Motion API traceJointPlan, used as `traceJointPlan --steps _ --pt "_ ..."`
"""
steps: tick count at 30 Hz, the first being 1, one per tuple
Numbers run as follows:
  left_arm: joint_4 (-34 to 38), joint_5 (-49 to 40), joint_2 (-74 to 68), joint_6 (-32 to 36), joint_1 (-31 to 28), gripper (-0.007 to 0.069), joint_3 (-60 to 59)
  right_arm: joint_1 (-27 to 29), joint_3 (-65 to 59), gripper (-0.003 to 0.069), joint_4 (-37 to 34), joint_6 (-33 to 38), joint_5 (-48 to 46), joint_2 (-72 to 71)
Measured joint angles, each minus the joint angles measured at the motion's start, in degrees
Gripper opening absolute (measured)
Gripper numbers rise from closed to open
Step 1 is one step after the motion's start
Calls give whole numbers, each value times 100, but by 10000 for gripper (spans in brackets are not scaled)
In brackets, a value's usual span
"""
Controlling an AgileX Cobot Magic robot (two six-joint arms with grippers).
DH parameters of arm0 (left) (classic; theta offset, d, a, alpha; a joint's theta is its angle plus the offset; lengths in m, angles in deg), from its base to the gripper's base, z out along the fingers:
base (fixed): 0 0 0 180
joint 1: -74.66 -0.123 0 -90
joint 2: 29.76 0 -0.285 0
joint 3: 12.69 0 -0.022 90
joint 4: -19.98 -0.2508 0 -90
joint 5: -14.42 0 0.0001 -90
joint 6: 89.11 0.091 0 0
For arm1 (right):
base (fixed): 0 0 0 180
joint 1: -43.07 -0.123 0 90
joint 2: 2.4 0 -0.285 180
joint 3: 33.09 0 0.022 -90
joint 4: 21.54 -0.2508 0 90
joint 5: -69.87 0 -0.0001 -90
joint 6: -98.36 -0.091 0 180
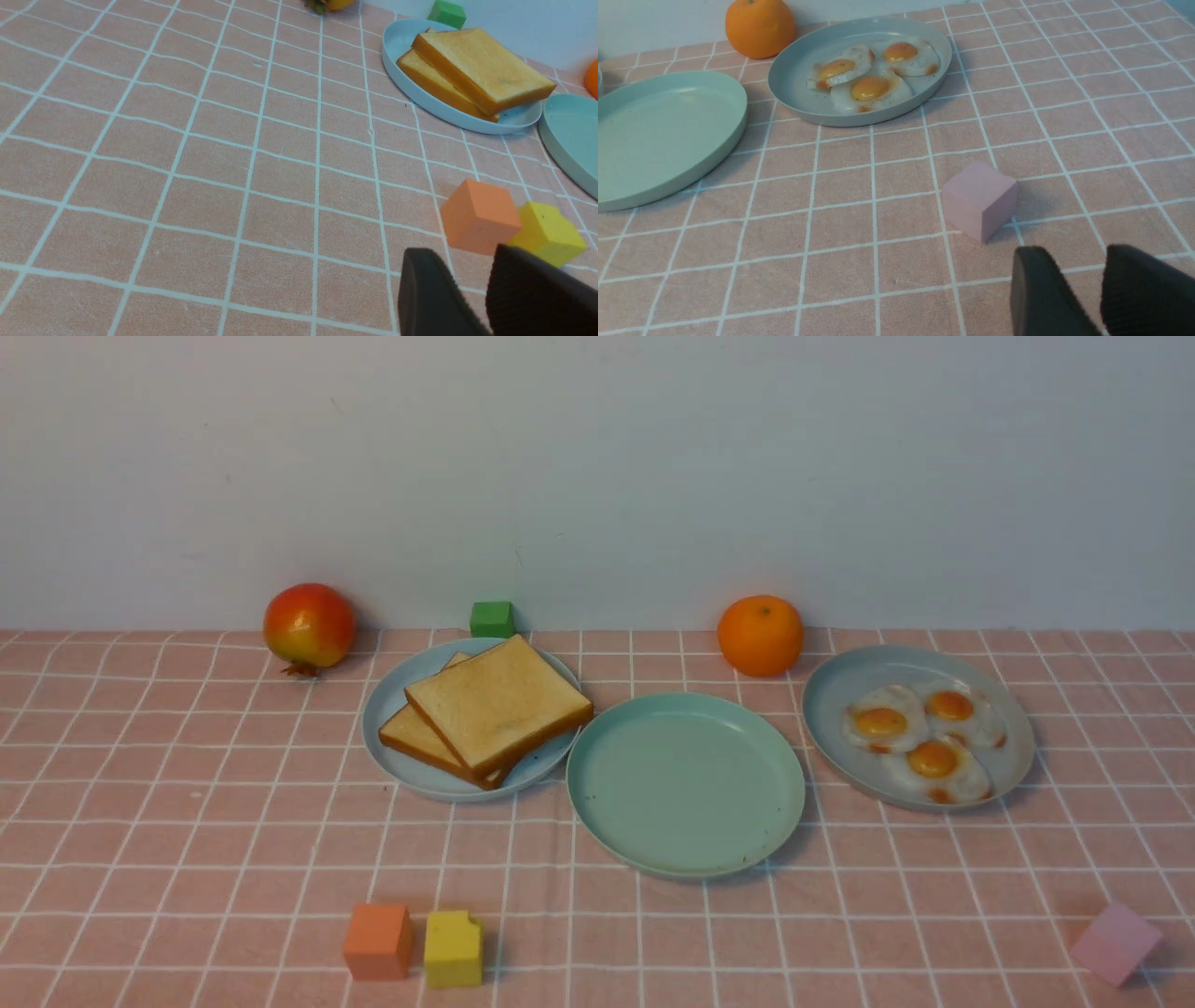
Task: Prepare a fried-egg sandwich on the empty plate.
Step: Use the left arm to grab a slice of bread
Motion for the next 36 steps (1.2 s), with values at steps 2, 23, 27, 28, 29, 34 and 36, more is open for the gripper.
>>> traceJointPlan --steps 2,23,27,28,29,34,36 --pt "0 0 0 0 0 239 0 0 0 239 0 0 0 0" --pt "0 0 0 0 0 239 0 0 0 239 0 0 0 0" --pt "0 0 0 0 0 239 0 0 0 239 0 0 0 0" --pt "0 7 0 5 0 239 0 0 0 239 0 0 0 0" --pt "26 74 0 -2 0 239 -8 0 0 239 0 0 0 0" --pt "1281 661 0 -613 0 239 -45 0 0 239 0 0 0 0" --pt "1806 891 0 -806 0 239 -45 0 0 239 0 0 0 0"
